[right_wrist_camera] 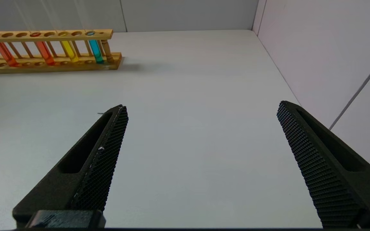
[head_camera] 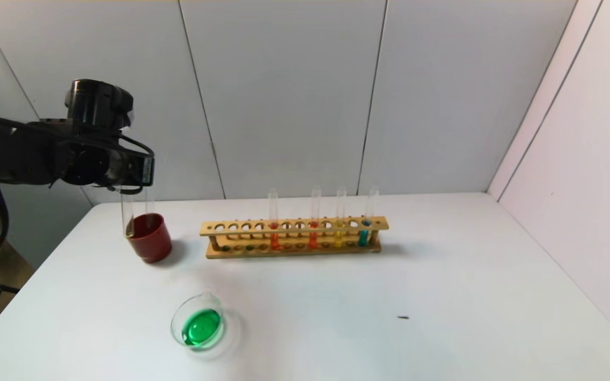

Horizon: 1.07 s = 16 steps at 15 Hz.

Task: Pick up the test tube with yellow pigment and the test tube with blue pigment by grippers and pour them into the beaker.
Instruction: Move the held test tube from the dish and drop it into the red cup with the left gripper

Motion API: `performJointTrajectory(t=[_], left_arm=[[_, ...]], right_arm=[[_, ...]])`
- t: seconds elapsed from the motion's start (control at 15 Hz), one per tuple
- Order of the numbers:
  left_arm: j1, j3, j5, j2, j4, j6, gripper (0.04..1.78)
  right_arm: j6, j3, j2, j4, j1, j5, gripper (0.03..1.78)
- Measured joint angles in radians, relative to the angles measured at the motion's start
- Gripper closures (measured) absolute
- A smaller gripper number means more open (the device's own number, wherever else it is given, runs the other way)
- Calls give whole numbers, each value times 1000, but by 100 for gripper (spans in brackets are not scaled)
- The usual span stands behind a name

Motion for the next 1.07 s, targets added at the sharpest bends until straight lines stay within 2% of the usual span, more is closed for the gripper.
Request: performJointTrajectory(t=[0.53, 0.8, 1.07], left_arm=[[9, -112, -4, 143, -66, 6, 150], [8, -109, -3, 168, -71, 4, 150], [8, -48, -10, 174, -147, 4, 150]], right_arm=[[0, 0, 0, 0, 0, 0, 11], [0, 0, 0, 0, 0, 0, 11], [0, 0, 0, 0, 0, 0, 11]])
